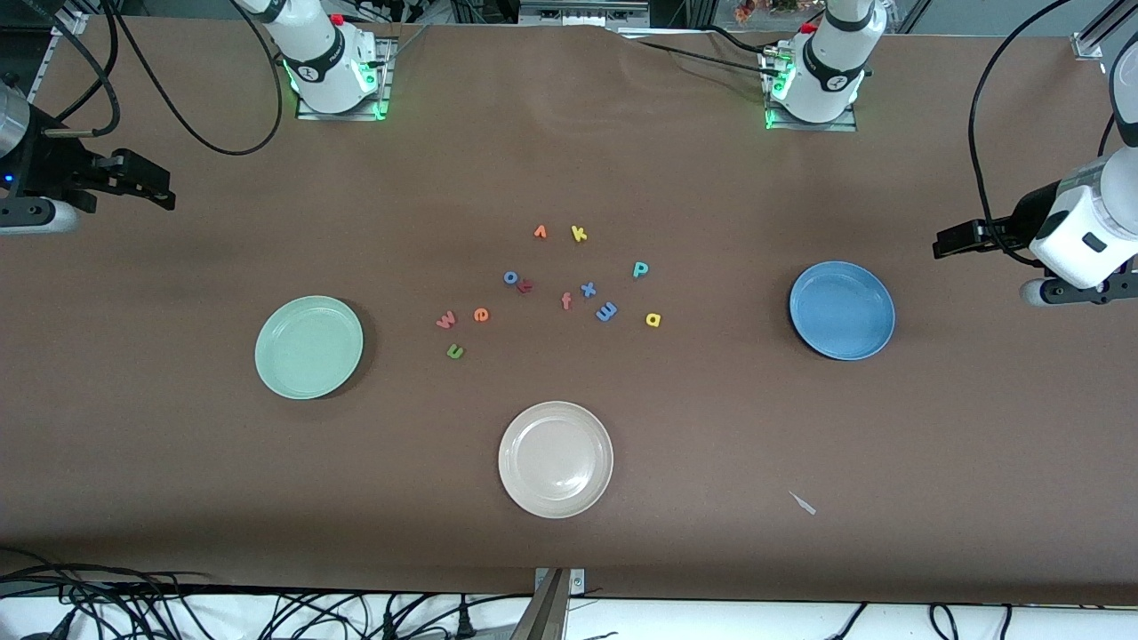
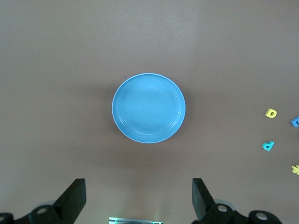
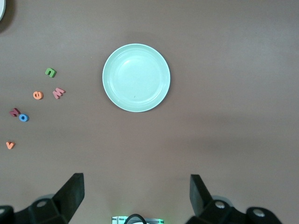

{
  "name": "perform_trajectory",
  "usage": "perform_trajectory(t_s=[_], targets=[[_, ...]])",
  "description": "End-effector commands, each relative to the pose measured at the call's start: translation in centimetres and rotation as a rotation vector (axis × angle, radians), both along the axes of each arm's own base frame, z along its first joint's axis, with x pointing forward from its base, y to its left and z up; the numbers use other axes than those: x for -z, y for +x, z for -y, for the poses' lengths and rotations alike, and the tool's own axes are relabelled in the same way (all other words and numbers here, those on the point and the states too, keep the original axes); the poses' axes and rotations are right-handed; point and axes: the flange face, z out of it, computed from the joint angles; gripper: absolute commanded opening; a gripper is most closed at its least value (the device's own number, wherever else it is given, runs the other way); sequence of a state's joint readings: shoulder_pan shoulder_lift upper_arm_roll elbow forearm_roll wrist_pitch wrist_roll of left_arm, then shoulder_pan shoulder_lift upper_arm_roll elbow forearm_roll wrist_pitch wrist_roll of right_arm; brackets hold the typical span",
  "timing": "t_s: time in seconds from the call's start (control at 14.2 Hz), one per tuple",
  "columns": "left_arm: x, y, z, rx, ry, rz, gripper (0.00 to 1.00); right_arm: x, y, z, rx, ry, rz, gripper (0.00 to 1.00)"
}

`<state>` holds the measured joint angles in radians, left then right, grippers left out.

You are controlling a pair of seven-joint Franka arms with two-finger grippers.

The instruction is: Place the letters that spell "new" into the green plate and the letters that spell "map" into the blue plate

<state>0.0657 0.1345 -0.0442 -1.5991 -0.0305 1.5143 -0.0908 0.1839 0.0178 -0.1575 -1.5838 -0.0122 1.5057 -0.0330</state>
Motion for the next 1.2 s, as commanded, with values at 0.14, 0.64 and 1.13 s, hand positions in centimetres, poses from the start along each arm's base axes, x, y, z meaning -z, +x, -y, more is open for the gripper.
perform_trajectory(t_s=[0.14, 0.64, 1.13], targets=[[-0.2, -0.1, 0.4, 0.036, 0.031, -0.005, 1.0, -0.4, -0.4, -0.1, -0.001, -0.01, 0.009, 1.0], [0.0, 0.0, 0.6, 0.039, 0.03, -0.008, 1.0, -1.1, -0.3, -0.6, -0.001, -0.007, 0.032, 1.0], [0.0, 0.0, 0.7, 0.041, 0.03, -0.008, 1.0, -1.9, -0.8, -0.4, -0.002, -0.004, 0.037, 1.0]])
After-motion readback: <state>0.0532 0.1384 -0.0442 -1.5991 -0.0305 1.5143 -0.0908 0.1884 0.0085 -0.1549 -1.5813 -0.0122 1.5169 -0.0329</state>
